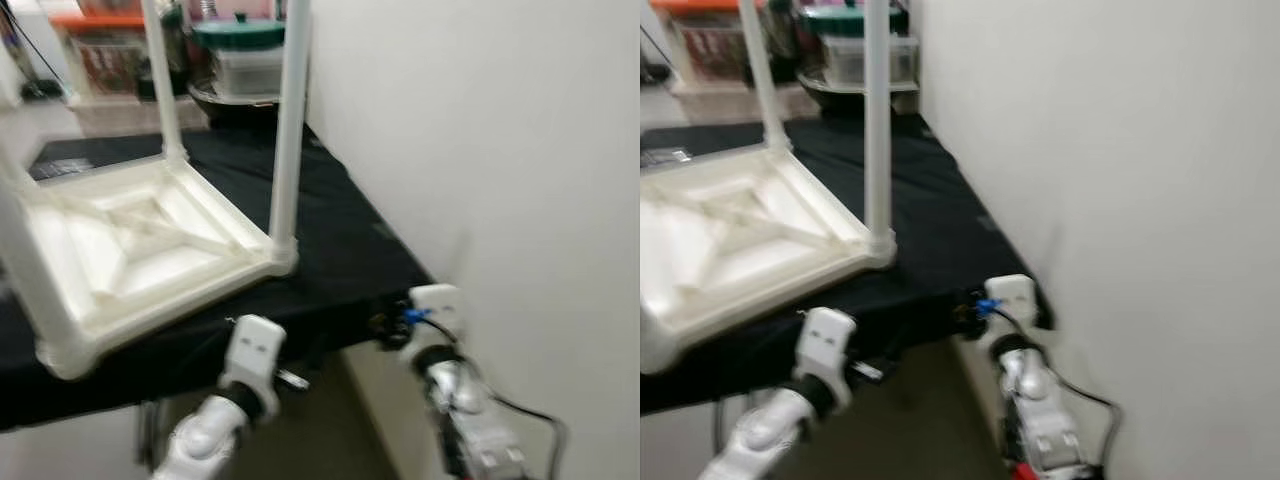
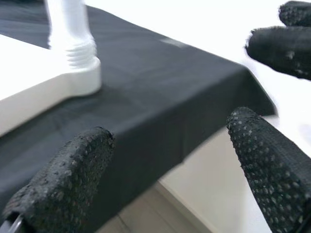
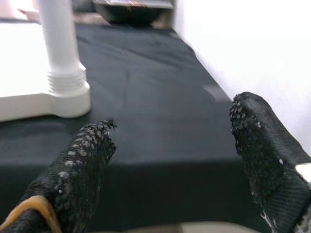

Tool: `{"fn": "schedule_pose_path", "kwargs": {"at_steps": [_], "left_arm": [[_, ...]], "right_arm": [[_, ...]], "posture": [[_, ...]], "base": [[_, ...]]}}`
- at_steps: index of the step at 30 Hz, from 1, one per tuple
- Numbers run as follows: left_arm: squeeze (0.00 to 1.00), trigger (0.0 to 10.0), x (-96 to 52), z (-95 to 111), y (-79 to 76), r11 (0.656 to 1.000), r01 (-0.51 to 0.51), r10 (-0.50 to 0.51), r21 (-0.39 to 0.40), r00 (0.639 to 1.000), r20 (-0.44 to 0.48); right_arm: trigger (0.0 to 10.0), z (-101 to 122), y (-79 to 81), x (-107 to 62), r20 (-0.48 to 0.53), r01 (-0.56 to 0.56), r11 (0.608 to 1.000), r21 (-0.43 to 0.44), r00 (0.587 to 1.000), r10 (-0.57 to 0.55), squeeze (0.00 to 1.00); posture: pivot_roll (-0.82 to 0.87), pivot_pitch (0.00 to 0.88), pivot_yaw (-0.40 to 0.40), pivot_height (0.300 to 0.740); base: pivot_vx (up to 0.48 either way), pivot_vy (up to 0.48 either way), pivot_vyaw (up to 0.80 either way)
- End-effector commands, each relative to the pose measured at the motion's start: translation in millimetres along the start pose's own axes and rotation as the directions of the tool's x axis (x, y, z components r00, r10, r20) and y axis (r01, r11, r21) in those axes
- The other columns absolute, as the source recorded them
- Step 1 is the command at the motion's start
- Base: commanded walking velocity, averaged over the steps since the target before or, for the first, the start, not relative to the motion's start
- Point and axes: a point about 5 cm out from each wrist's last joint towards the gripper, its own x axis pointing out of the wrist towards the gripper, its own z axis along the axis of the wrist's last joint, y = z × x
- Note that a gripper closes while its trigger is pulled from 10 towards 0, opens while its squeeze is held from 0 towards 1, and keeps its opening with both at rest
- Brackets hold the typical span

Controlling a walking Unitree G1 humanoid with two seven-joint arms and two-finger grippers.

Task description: Building children table

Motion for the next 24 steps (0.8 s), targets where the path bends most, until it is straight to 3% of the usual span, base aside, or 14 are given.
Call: {"fn": "schedule_pose_path", "kwargs": {"at_steps": [1, 11, 13, 19, 24], "left_arm": [[0.0, 10.0, -1.1, -5.0, -1.0, 1.0, 0.002, -0.002, -0.013, 1.0, -0.019], [0.0, 10.0, -0.3, -3.6, -2.3, 1.0, 0.01, -0.01, -0.008, 1.0, -0.008], [0.0, 10.0, -0.4, -1.1, -3.7, 1.0, 0.012, -0.012, -0.003, 1.0, 0.007], [0.0, 10.0, 0.0, 0.0, -3.9, 1.0, 0.01, -0.01, 0.001, 1.0, 0.014], [0.0, 10.0, 0.2, 4.2, -4.8, 1.0, 0.011, -0.01, -0.011, 0.999, 0.037]], "right_arm": [[10.0, -1.1, -0.6, 1.4, -0.002, -0.003, 1.0, -0.015, 1.0, 0.003, 0.0], [10.0, 2.6, -5.2, 6.1, 0.013, 0.004, 1.0, 0.001, 1.0, -0.004, 0.0], [10.0, 13.9, -18.0, 18.1, 0.046, 0.024, 1.0, -0.008, 0.999, -0.024, 0.0], [10.0, 18.8, -24.5, 23.4, 0.058, 0.05, 0.999, -0.008, 0.997, -0.049, 0.0], [10.0, 21.9, -33.6, 27.3, 0.061, 0.102, 0.995, 0.016, 0.993, -0.103, 0.0]], "posture": [[0.05, 0.051, -0.058, 0.74], [0.04, 0.057, -0.062, 0.74], [0.04, 0.066, -0.064, 0.74], [0.05, 0.068, -0.064, 0.74], [0.04, 0.071, -0.064, 0.74]], "base": [[0.0, 0.0, 0.79], [0.0, 0.0, 0.79], [0.0, 0.0, 0.79], [0.0, 0.0, 0.79], [0.0, 0.0, 0.0]]}}
